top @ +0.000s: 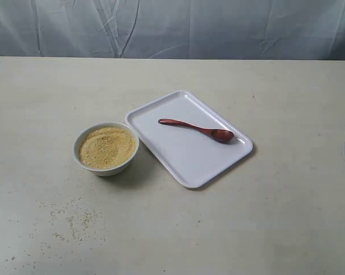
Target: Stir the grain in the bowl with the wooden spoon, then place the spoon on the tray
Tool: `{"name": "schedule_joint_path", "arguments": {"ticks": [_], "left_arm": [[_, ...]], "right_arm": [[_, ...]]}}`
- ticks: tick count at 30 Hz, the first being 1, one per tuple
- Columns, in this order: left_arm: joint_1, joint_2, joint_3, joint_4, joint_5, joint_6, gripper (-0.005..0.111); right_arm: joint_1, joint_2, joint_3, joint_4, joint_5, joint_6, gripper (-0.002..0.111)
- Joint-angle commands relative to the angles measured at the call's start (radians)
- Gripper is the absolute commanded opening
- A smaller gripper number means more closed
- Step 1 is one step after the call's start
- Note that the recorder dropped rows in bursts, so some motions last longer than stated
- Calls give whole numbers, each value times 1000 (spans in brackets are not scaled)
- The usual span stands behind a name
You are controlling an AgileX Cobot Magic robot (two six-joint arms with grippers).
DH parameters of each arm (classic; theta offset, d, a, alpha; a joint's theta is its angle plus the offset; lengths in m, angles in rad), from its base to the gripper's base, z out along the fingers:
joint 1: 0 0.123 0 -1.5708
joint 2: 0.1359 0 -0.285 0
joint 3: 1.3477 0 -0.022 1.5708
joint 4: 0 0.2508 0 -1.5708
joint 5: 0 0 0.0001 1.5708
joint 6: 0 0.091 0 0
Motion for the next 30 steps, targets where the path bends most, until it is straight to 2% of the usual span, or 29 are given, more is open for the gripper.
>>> {"name": "schedule_joint_path", "arguments": {"ticks": [1, 5, 12, 20, 26, 30], "left_arm": [[0, -5, 3, 1, -6, -1, 0], [0, -5, 3, 1, -6, -1, 0], [0, -5, 3, 4, -7, -1, 0], [0, -5, 3, 4, -7, -1, 0], [0, -5, 3, 4, -7, -1, 0], [0, -5, 3, 6, -7, -1, 0]], "right_arm": [[-51, -80, 1, 27, -7, -1, 2], [-176, -243, 1, 69, -7, -1, 2], [-178, -362, 1, 78, -7, -1, 2], [-178, -527, 160, 43, -15, -1, 2], [-178, -670, 286, -8, -144, 1, 2], [-178, -670, 376, -48, -160, 1, 2]]}}
